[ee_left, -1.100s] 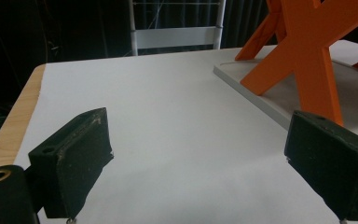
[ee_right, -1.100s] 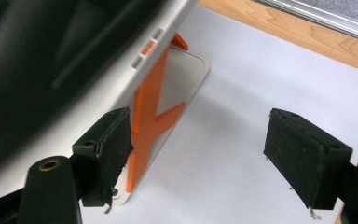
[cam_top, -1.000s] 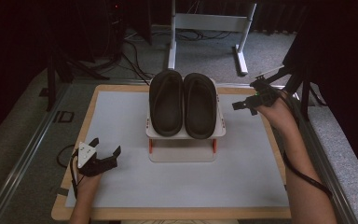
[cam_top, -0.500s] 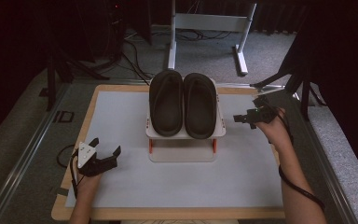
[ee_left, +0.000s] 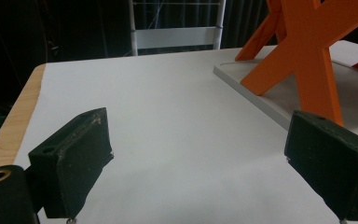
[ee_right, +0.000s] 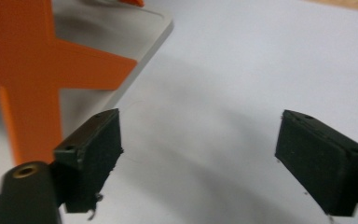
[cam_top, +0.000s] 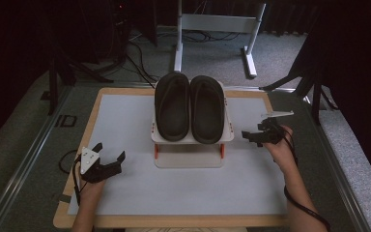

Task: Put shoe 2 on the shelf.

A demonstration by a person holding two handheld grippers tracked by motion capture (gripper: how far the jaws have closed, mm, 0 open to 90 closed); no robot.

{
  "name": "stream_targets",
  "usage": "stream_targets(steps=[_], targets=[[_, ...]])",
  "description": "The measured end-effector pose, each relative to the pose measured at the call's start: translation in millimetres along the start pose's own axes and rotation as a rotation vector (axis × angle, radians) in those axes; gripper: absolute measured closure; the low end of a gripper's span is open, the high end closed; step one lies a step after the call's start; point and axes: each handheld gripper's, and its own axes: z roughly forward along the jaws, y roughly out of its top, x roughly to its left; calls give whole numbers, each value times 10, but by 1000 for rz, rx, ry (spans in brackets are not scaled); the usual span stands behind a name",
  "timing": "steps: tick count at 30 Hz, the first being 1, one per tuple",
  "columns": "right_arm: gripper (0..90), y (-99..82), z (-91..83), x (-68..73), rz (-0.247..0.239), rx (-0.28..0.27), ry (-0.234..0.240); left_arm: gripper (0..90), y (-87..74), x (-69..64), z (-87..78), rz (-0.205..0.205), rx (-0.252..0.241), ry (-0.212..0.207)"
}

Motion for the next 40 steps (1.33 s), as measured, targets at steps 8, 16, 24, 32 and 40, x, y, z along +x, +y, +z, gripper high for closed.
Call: stream_targets(steps=[8, 16, 24, 32, 40], targets=[[130, -225, 36, 0, 3, -39, -22, 70, 0, 0, 1, -1, 0, 0], [108, -393, 0, 25, -3, -79, -99, 70, 0, -1, 1, -2, 0, 1], [108, -576, 10, -9, 31, -66, -124, 70, 1, 0, 1, -1, 1, 2], [109, -735, -49, 35, 18, -83, -194, 70, 0, -3, 2, 1, 0, 3], [109, -799, -9, 57, 3, -70, -230, 70, 0, -3, 3, 0, 0, 4]])
